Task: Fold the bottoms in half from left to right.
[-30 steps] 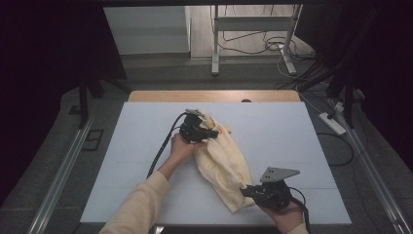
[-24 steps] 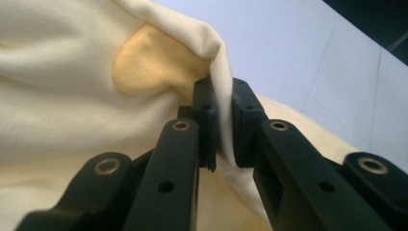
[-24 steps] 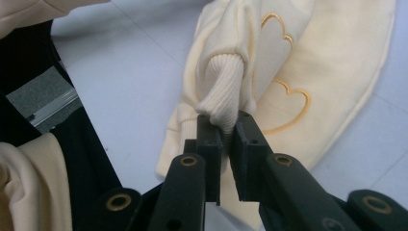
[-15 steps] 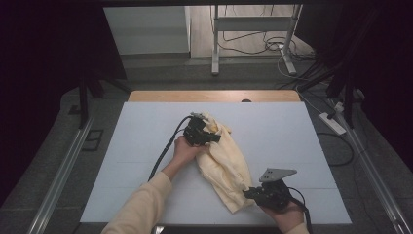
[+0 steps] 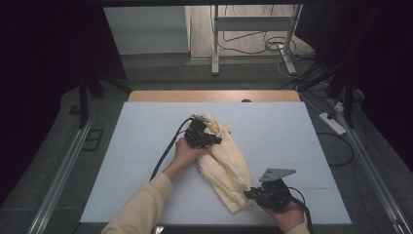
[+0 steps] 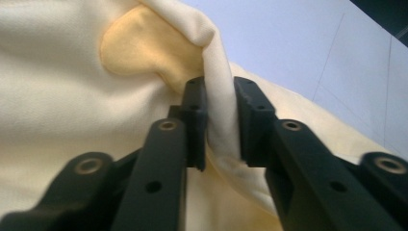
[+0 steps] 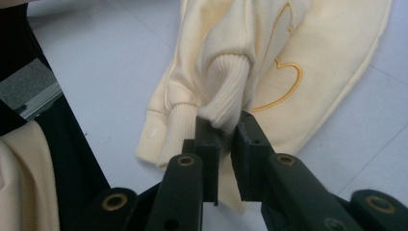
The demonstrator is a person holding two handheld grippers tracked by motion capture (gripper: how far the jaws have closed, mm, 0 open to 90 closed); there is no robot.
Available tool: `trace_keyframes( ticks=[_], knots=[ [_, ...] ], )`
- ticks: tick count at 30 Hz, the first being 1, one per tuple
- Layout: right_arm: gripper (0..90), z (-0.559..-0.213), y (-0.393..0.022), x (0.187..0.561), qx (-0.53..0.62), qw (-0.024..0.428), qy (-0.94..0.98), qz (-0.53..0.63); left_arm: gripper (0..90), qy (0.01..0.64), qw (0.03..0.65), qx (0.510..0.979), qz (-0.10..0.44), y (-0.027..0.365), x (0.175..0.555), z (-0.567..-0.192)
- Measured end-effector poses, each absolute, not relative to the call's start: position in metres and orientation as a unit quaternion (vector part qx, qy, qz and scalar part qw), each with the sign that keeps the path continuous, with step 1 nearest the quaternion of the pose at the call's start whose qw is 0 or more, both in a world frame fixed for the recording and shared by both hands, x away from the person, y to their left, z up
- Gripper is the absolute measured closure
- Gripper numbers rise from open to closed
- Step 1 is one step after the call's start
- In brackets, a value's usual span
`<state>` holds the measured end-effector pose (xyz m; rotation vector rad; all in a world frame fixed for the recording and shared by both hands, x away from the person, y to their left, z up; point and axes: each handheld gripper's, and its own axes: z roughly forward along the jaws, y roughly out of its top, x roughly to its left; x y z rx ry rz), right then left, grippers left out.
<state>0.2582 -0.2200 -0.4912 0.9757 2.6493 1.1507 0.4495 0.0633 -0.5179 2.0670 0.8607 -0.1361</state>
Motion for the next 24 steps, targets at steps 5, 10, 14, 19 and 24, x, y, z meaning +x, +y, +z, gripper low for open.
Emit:
trace_keyframes(
  ticks=[5,10,14,19,24],
  knots=[
    [44.1,-0.486,-0.221,0.258,0.322,0.080,0.858,0.393,49.4,0.337,0.445,0.830,-0.018,0.069,0.441,-0.504],
    [35.4,-0.478,-0.223,0.259,0.332,0.101,0.846,0.406,40.3,0.341,0.457,0.821,0.008,0.083,0.430,-0.493],
    [34.4,-0.475,-0.224,0.264,0.338,0.115,0.837,0.415,38.1,0.341,0.451,0.824,0.009,0.093,0.420,-0.493],
    [34.7,-0.474,-0.220,0.274,0.334,0.129,0.840,0.408,36.8,0.343,0.440,0.829,0.024,0.103,0.408,-0.492],
    [35.8,-0.473,-0.217,0.287,0.329,0.141,0.844,0.400,36.8,0.349,0.432,0.831,0.029,0.113,0.398,-0.491]
  ],
)
